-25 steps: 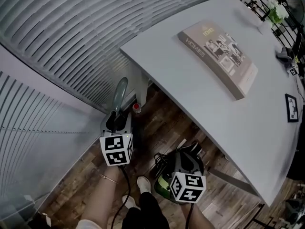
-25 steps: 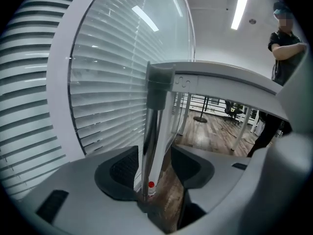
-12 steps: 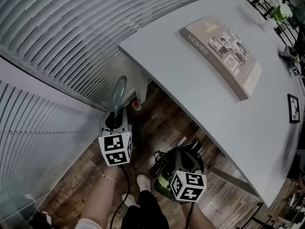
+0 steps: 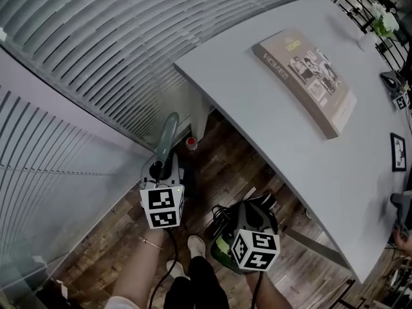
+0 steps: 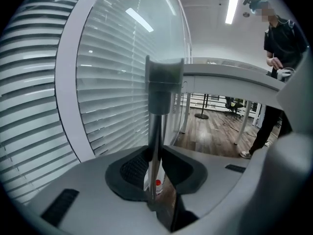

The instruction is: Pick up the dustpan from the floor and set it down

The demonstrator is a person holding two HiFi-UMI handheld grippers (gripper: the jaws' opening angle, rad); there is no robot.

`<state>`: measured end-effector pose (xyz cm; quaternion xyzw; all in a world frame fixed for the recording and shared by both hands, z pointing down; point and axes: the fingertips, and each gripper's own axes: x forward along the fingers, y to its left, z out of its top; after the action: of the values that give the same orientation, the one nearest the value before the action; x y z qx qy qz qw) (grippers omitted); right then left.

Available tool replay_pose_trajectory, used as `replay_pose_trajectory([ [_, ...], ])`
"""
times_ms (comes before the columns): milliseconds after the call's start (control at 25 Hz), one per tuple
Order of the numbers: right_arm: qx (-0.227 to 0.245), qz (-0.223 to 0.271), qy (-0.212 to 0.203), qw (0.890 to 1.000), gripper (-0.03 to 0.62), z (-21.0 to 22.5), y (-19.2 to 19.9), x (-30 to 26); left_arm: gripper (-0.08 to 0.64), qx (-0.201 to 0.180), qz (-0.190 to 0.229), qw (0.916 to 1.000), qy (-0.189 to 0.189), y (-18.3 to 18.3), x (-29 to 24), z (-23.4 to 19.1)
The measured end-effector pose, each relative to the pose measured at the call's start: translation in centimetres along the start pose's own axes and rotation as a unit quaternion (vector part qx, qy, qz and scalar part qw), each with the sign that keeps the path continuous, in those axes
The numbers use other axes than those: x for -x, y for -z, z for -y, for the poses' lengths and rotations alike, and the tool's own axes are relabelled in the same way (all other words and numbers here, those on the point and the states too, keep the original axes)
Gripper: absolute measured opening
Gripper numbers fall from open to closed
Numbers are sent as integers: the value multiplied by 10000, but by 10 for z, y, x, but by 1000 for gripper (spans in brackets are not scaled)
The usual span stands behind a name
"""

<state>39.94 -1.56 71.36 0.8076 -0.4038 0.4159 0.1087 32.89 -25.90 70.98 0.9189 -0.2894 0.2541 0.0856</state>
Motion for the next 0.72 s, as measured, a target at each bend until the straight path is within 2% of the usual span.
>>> replay_pose_trajectory([
  [320, 132, 242, -196, 9994, 32, -16, -24, 15, 94, -22, 62, 9999, -141, 1, 50, 5],
  [600, 429, 511, -383, 9970, 32, -51, -50, 49, 94, -15, 361, 9990, -272, -38, 123, -2],
  [720, 561, 545, -479, 9958, 32, -72, -58, 77, 94, 65, 344, 9989, -307, -55, 163, -5],
])
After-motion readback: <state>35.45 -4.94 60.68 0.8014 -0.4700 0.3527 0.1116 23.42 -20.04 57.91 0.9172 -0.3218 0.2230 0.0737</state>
